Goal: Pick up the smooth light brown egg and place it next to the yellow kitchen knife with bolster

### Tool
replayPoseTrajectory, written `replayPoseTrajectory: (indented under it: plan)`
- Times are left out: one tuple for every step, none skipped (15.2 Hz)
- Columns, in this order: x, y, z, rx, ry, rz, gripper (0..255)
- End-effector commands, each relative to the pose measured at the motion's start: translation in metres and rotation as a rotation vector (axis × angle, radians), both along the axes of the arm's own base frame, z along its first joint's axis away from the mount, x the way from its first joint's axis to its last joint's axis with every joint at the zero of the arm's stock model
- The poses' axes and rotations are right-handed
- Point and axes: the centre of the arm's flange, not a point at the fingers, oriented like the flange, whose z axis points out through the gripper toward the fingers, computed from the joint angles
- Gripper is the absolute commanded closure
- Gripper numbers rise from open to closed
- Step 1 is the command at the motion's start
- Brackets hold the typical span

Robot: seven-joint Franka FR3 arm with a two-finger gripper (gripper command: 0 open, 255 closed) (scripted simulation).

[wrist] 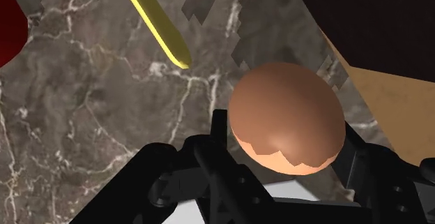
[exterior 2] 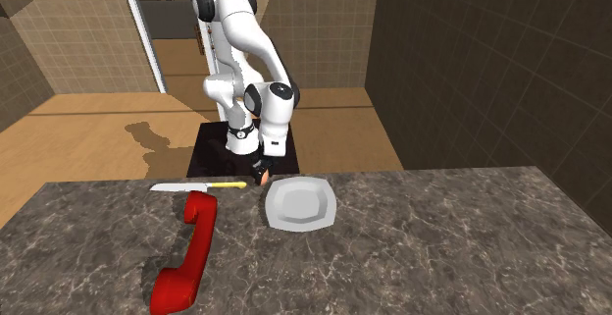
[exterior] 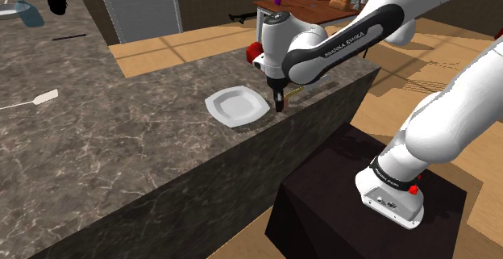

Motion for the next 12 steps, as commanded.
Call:
replayPoseTrajectory:
  plan:
    - [-0.002,0.0,-0.005,-0.002,0.013,-0.001,255]
    - [-0.002,0.0,-0.005,-0.002,0.013,-0.001,255]
    - [-0.002,0.0,-0.005,-0.002,0.013,-0.001,255]
    - [-0.002,0.0,-0.005,-0.002,0.013,-0.001,0]
    - [-0.002,0.0,-0.004,-0.002,0.013,-0.001,0]
    - [-0.003,0.0,-0.004,-0.002,0.013,-0.001,0]
    - [-0.003,0.0,-0.004,-0.002,0.013,-0.001,0]
    - [-0.003,0.0,-0.004,-0.002,0.013,-0.001,0]
    - [-0.002,0.0,-0.005,-0.002,0.013,-0.001,0]
    - [-0.002,0.003,0.008,-0.002,0.013,-0.001,0]
    - [-0.001,0.006,0.021,-0.002,0.013,-0.001,0]
    - [-0.001,0.009,0.034,-0.002,0.013,-0.001,0]
